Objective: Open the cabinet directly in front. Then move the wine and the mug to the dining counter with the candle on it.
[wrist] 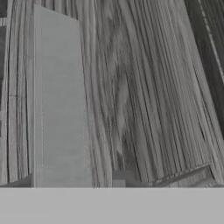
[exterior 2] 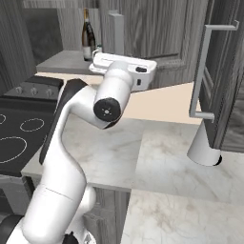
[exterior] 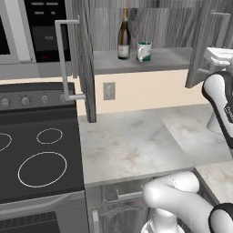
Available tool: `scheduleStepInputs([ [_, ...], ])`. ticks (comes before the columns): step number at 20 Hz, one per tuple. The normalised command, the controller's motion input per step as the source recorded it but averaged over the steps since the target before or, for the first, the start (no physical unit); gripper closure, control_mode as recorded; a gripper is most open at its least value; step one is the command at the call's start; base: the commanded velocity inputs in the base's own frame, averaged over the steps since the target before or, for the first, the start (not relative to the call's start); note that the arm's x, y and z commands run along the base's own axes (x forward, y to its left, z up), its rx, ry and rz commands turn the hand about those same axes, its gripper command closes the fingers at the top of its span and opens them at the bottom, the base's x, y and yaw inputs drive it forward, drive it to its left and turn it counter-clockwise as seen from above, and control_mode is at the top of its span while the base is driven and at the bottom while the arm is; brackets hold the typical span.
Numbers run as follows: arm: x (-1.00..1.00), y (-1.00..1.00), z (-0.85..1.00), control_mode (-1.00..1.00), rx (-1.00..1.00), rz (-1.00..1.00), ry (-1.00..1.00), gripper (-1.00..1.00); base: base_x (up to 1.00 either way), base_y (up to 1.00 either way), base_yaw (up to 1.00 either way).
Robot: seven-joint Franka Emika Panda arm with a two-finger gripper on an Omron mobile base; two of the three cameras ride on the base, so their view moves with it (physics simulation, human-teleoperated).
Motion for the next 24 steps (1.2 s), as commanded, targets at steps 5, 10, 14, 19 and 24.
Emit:
scheduleStepInputs([
  [5, -0.34, -0.58, 0.00, -1.00, 0.00, -0.04, 0.00, -1.00, 0.00, 0.00, 0.00],
  [10, -0.36, -0.21, 0.05, -1.00, 0.02, 0.00, 0.00, -1.00, 0.00, 0.00, 0.00],
  [14, -1.00, -0.62, 0.07, -1.00, 0.03, 0.00, -0.01, -1.00, 0.00, 0.00, 0.00],
  [19, -1.00, -0.28, -0.02, -1.00, 0.00, 0.00, 0.00, -1.00, 0.00, 0.00, 0.00],
  [24, -1.00, 0.76, -0.36, -1.00, -0.22, 0.06, 0.12, -1.00, 0.00, 0.00, 0.00],
])
